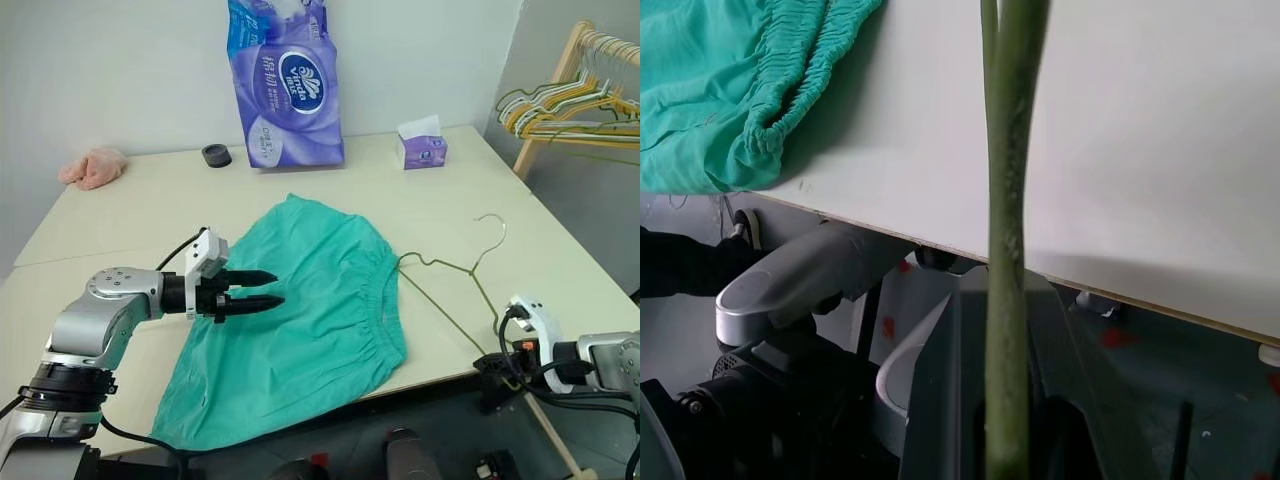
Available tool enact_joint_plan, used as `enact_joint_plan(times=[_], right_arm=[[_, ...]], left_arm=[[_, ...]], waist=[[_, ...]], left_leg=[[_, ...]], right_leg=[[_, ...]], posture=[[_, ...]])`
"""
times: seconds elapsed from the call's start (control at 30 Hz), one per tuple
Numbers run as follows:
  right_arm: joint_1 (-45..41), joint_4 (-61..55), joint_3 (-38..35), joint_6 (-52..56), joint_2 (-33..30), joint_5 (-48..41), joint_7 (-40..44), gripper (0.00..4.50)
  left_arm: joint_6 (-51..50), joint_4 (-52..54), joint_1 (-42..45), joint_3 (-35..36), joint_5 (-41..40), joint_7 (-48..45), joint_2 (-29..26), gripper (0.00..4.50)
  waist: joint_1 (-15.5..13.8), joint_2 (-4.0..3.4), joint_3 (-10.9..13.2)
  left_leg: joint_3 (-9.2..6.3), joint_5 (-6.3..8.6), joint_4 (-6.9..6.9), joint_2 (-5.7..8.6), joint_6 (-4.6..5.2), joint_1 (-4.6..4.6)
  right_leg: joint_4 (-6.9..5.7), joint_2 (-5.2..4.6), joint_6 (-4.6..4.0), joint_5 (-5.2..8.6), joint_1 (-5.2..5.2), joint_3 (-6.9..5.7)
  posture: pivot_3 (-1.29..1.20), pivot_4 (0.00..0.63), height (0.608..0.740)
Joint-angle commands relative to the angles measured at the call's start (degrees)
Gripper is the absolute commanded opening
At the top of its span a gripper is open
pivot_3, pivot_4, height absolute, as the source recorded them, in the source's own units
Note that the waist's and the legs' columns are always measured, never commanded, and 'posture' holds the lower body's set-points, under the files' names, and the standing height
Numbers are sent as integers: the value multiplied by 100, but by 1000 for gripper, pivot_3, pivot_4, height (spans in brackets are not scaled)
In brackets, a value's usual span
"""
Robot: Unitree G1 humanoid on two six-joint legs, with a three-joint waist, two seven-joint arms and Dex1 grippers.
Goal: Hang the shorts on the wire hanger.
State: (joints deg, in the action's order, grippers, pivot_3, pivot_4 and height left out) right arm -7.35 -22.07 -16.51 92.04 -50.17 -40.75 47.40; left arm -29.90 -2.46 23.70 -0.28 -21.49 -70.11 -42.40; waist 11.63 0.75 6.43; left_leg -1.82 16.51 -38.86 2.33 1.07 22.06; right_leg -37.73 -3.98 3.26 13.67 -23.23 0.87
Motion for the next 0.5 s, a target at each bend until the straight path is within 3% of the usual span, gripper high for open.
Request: enact_joint_plan(times=[0.03,0.2,0.5], right_arm=[[-153,35,109,46,120,-264,-135,0],[-207,275,191,46,173,-393,-370,0],[335,341,-301,46,45,-1140,-646,0]], left_arm=[[4,44,58,112,-52,66,-97,2764],[76,-85,116,126,9,137,-148,2764],[14,6,-24,200,-67,137,-260,2764]], waist=[[-3,0,0],[-14,0,0],[-54,1,1]], left_leg=[[1,0,0,1,0,0],[3,0,0,1,1,0],[8,3,0,0,5,-2]], right_leg=[[0,0,0,0,0,-1],[0,0,0,0,0,0],[1,0,1,1,1,2]], posture=[[-323,101,740],[-311,102,740],[-306,103,740]])
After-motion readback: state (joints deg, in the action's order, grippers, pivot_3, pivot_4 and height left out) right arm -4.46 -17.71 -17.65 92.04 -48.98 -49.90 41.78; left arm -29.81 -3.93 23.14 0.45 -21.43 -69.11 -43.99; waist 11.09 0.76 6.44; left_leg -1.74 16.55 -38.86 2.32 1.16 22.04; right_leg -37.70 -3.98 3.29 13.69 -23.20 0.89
